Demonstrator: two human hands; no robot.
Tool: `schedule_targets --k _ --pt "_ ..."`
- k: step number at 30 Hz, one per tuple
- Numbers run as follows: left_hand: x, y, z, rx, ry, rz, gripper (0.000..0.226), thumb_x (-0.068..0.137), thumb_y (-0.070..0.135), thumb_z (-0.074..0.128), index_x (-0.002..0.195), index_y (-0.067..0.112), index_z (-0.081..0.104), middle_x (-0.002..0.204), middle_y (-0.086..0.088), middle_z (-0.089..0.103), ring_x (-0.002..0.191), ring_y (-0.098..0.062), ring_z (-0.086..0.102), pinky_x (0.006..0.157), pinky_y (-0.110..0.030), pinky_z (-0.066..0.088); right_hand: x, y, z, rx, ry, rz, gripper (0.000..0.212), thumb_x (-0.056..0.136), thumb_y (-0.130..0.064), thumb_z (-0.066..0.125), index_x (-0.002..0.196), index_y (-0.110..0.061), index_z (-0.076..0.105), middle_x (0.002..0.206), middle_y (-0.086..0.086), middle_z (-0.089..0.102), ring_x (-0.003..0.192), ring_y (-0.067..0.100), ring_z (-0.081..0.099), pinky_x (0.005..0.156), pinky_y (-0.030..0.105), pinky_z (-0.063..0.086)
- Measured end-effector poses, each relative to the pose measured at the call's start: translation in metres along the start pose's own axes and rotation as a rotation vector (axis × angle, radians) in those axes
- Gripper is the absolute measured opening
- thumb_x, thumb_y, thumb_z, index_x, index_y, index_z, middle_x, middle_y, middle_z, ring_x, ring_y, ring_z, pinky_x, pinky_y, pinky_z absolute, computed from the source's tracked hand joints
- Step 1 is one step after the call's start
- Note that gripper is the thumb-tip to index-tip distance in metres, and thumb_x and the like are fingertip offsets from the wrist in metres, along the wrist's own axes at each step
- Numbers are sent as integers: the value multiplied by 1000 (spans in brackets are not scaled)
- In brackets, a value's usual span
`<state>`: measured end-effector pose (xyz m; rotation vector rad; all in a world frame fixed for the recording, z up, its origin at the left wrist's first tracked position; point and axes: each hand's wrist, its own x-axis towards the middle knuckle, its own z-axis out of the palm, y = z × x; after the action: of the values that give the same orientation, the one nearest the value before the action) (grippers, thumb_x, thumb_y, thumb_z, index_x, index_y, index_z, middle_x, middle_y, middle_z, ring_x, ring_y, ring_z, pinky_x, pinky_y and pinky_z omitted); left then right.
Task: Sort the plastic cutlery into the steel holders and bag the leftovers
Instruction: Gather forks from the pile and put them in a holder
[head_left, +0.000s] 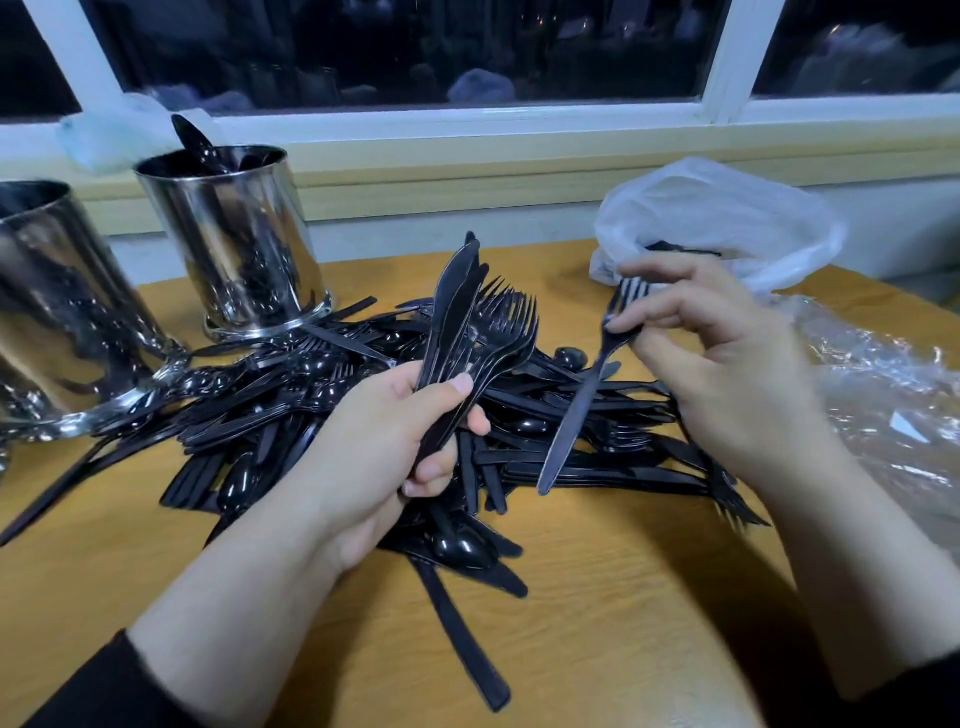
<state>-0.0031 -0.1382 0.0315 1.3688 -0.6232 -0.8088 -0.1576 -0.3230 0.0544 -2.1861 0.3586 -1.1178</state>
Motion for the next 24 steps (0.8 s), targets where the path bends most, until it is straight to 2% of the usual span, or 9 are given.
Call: schedule_targets --k 1,5,7,10,12,17,19,22,24 --pt "0 1 1 -6 -8 -1 18 105 19 55 93 5 57 80 -8 66 43 -10 32 40 -22 21 -1 -3 6 19 -28 -1 31 88 0 68 84 -30 73 116 -13 63 111 8 61 100 35 46" --pt "-3 0 3 6 -39 28 18 104 20 57 94 6 59 76 -14 59 46 -15 39 42 -24 31 -4 -15 27 93 -19 29 35 87 2 70 84 -33 74 96 -8 62 81 -3 54 71 11 39" --pt "-5 0 5 -8 -60 44 16 104 20 58 97 6 62 76 -11 62 53 -18 49 47 -25 42 -5 -15 36 80 -14 20 29 88 -6 73 88 -34 75 92 -10 60 82 -3 54 72 7 36" --pt "-5 -1 5 -93 -83 24 12 103 19 60 102 10 67 81 -11 63 61 -21 60 51 -27 53 -5 -8 44 -7 -46 -19 21 90 -15 73 96 -35 78 89 -16 57 91 10 58 79 18 39" --pt "-5 -1 4 -120 -92 -1 11 102 19 60 102 11 67 82 -11 63 60 -21 60 49 -26 53 -5 -4 44 -22 -45 -26 23 90 -15 73 97 -36 78 89 -19 56 92 14 58 80 22 41" --pt "-4 2 3 -147 -115 -74 13 102 20 59 98 10 65 80 -9 63 54 -20 57 44 -23 50 -3 -3 31 47 -101 -19 31 90 -10 72 94 -41 75 93 -13 61 92 12 57 80 18 40" --pt "-4 2 3 -143 -122 -88 14 102 20 59 93 12 67 81 -9 63 53 -20 58 44 -23 50 -3 -2 29 -1 -142 -47 30 91 -9 71 95 -38 77 92 -14 60 92 13 57 82 20 41" --pt "-5 3 4 -107 -122 -76 11 103 21 59 98 12 64 84 -9 65 50 -18 57 42 -23 48 -4 1 33 -125 -126 -132 27 92 -8 69 101 -32 79 89 -12 57 91 20 56 82 26 45" --pt "-6 3 5 -88 -104 -71 11 103 21 58 100 12 63 86 -9 67 45 -16 52 39 -21 41 -4 0 38 -184 -112 -178 27 93 -6 67 106 -26 79 90 -8 58 90 19 54 83 20 43"
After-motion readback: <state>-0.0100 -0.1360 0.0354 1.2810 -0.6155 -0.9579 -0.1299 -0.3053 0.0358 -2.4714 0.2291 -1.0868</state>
